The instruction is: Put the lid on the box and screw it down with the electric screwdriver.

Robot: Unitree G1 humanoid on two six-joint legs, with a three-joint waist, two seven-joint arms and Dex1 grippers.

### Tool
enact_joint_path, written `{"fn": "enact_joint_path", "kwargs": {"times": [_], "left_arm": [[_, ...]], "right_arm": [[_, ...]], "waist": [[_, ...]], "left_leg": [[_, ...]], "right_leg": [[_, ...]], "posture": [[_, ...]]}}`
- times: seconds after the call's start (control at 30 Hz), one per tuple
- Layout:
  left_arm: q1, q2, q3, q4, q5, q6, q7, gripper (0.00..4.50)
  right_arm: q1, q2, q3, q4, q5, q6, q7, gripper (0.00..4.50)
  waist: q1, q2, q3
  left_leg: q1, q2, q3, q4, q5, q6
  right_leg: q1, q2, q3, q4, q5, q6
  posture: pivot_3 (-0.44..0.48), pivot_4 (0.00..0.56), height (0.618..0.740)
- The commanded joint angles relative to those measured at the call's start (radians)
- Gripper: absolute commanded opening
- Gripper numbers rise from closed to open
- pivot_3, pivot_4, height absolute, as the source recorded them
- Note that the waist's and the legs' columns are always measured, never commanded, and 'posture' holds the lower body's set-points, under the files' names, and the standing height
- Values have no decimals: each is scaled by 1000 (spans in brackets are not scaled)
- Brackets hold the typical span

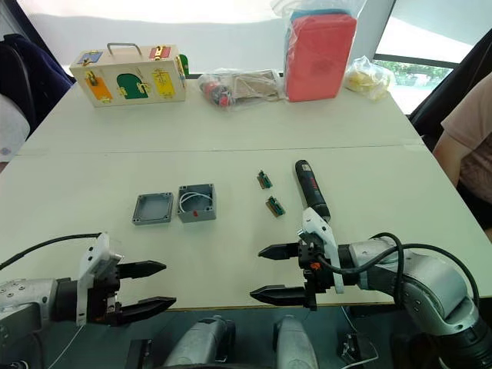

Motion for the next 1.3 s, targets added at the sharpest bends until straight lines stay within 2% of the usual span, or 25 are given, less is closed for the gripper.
{"fn": "enact_joint_path", "kwargs": {"times": [0.03,0.1,0.4,0.63,0.7,0.77,0.87,0.97,1.0,1.03,1.07,1.13,1.2,1.3], "left_arm": [[-9,-12,9,-8,-10,-16,0,4500],[-24,-29,13,3,-35,-6,9,4500],[12,-21,8,-19,23,-20,11,4500],[-39,-27,40,11,6,-3,43,4500],[-81,-23,98,44,-81,65,89,4500],[-184,36,154,122,-238,192,145,4500],[-314,124,164,188,-295,260,140,4500],[-390,164,144,218,-291,271,131,4500],[-517,211,41,240,-210,240,98,4500],[-659,259,-112,277,-59,160,21,4500],[-803,281,-276,323,96,75,-69,4500],[-980,286,-482,402,282,-33,-203,4500],[-1112,242,-617,497,389,-98,-313,4500],[-1208,182,-711,602,497,-171,-398,4500]], "right_arm": [[-4,-9,-14,-22,12,-6,12,4481],[-4,-2,-7,-26,-6,-16,1,4481],[-1,18,6,-35,-24,-30,-10,4481],[-46,70,-18,-15,-35,-41,-72,4481],[-92,88,-63,-11,31,-2,-126,4481],[-137,106,-133,16,182,71,-212,4481],[-201,121,-196,77,431,138,-344,4481],[-241,105,-198,84,499,167,-417,4481],[-254,99,-187,50,419,133,-419,4481],[-267,92,-130,6,294,91,-429,4481],[-265,75,-65,-39,173,52,-426,4481],[-256,53,25,-82,33,12,-426,4481],[-238,43,88,-94,-66,-17,-432,4481],[-223,60,130,-91,-150,-47,-440,4481]], "waist": [[0,0,0],[0,0,0],[0,0,0],[0,0,0],[0,0,0],[1,-1,1],[1,-2,1],[-5,-1,2],[-6,-1,2],[3,-3,4],[4,-5,5],[17,-5,5],[14,-3,4],[-2,-4,5]], "left_leg": [[0,0,0,0,0,0],[0,0,0,0,0,0],[0,0,0,0,0,0],[0,0,0,0,0,0],[0,0,0,0,0,0],[0,0,-1,0,0,0],[1,0,-4,1,0,0],[1,-2,-2,0,0,0],[0,-2,-1,-1,0,0],[0,-2,0,-1,0,0],[0,-2,-1,0,0,0],[-5,-2,-3,0,4,-6],[-4,-2,1,0,4,-6],[-6,-2,3,1,3,-4]], "right_leg": [[0,0,0,0,0,0],[0,0,0,0,0,0],[0,0,0,0,0,0],[0,0,0,0,0,0],[0,0,0,0,0,0],[0,1,0,1,0,0],[-1,1,-2,5,1,2],[-2,-1,-1,5,2,3],[-3,-1,-1,5,2,3],[-3,-1,0,5,2,4],[-4,-1,-2,8,2,4],[-7,0,-4,7,2,1],[-7,1,-2,7,1,0],[-11,0,1,9,3,3]], "posture": [[0,150,740],[0,150,740],[0,150,740],[0,150,740],[0,150,740],[0,150,740],[0,150,740],[0,150,740],[0,150,740],[0,150,740],[0,150,740],[0,150,740],[0,150,740],[0,150,740]]}}
